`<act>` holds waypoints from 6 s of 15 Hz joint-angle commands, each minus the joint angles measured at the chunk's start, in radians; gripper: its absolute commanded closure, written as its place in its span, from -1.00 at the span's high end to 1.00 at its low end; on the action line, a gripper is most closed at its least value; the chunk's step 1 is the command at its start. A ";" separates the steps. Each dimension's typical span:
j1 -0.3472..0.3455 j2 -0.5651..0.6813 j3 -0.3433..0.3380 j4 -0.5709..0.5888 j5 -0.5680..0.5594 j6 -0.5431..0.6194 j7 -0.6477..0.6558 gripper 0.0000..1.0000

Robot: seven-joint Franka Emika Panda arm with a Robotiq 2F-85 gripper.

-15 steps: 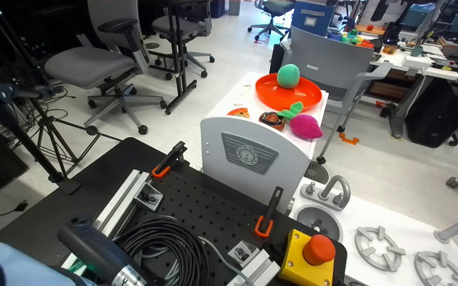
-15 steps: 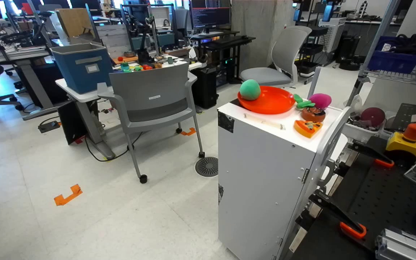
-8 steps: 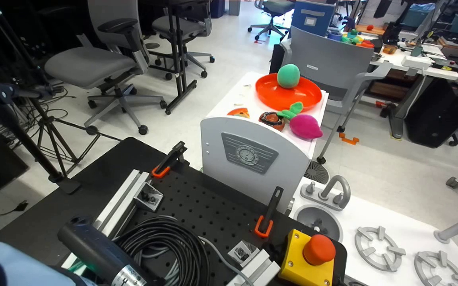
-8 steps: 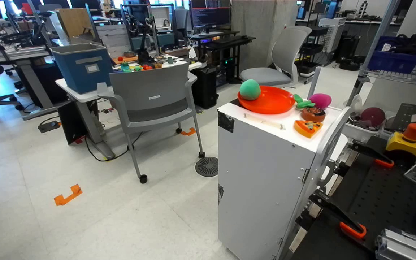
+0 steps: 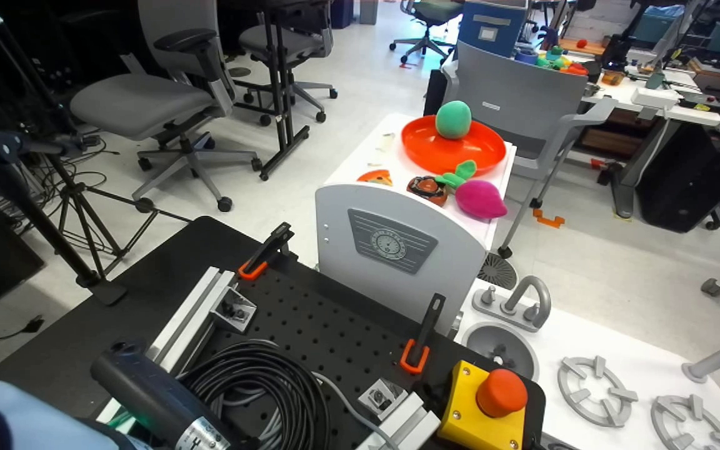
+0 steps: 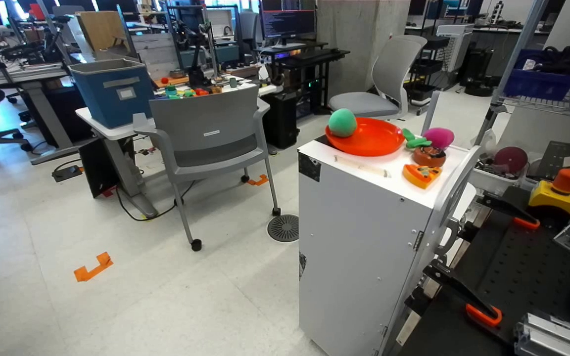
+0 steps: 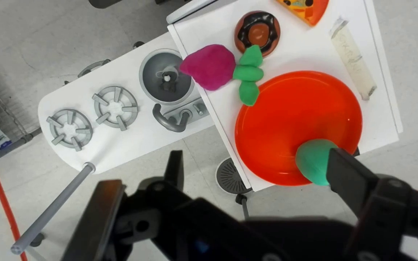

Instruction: Pick up the purple toy and put it in the orange plate.

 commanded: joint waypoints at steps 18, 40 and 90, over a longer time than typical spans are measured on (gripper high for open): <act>0.008 0.020 0.013 -0.090 0.022 0.335 -0.044 1.00; -0.005 0.074 -0.002 -0.060 0.009 0.156 -0.094 1.00; -0.003 0.079 -0.002 -0.068 -0.040 0.005 -0.107 1.00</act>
